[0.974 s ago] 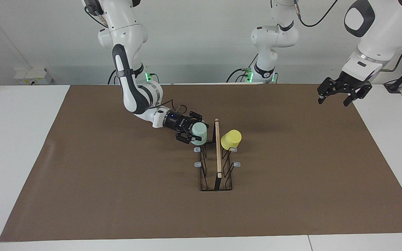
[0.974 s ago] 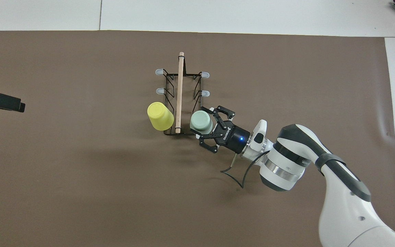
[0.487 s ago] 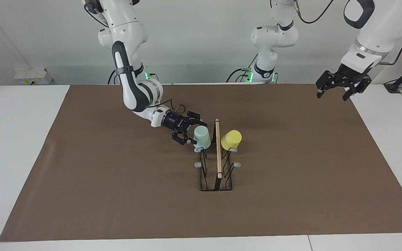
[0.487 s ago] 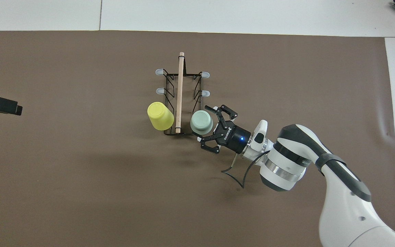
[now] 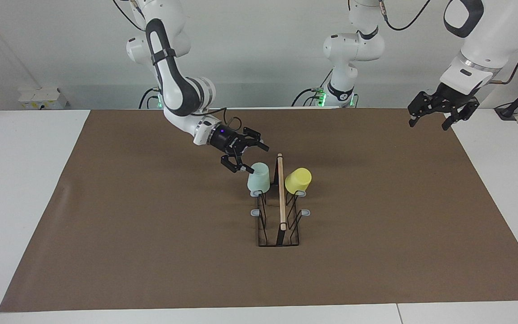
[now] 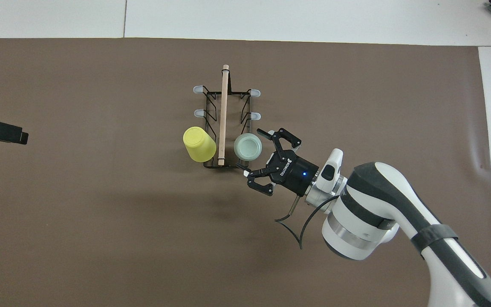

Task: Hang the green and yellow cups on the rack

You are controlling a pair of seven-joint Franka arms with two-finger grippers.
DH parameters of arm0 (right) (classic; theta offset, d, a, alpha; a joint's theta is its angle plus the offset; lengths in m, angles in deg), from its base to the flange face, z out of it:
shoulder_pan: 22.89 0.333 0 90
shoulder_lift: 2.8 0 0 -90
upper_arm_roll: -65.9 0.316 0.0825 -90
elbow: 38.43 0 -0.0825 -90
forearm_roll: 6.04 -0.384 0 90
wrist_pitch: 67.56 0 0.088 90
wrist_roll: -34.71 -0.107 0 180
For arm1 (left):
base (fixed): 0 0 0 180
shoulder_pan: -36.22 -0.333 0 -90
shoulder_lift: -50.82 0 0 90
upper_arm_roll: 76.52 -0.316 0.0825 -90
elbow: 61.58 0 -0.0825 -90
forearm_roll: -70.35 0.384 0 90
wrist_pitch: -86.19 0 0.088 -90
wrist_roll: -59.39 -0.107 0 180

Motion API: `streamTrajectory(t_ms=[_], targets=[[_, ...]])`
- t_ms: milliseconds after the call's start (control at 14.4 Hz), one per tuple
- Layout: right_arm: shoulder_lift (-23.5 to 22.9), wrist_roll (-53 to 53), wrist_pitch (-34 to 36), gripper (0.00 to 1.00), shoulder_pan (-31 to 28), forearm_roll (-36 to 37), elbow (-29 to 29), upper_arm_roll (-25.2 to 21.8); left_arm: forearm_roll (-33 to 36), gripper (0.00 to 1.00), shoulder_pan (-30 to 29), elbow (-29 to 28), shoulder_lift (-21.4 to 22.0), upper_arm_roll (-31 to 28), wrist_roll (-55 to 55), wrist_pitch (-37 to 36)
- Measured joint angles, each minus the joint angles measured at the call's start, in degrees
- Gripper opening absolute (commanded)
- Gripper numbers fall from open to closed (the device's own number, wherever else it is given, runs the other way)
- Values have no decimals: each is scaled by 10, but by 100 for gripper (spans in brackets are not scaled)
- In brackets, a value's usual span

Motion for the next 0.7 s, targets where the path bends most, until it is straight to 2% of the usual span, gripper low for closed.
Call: streamTrajectory(t_ms=[139,278,487,696], targets=[[13,-26,-6,100,-2,37,-2,-1,0,100,0,0,0,0,0,0],[20,-56,-6,100,-12,116,-17,-5,0,100,0,0,0,1,0,0],[28,-162,3,100,-62,328,-65,-7,0,100,0,0,0,1,0,0],[42,-266,58,100,-105,490,-87,-8,0,100,0,0,0,1,0,0]])
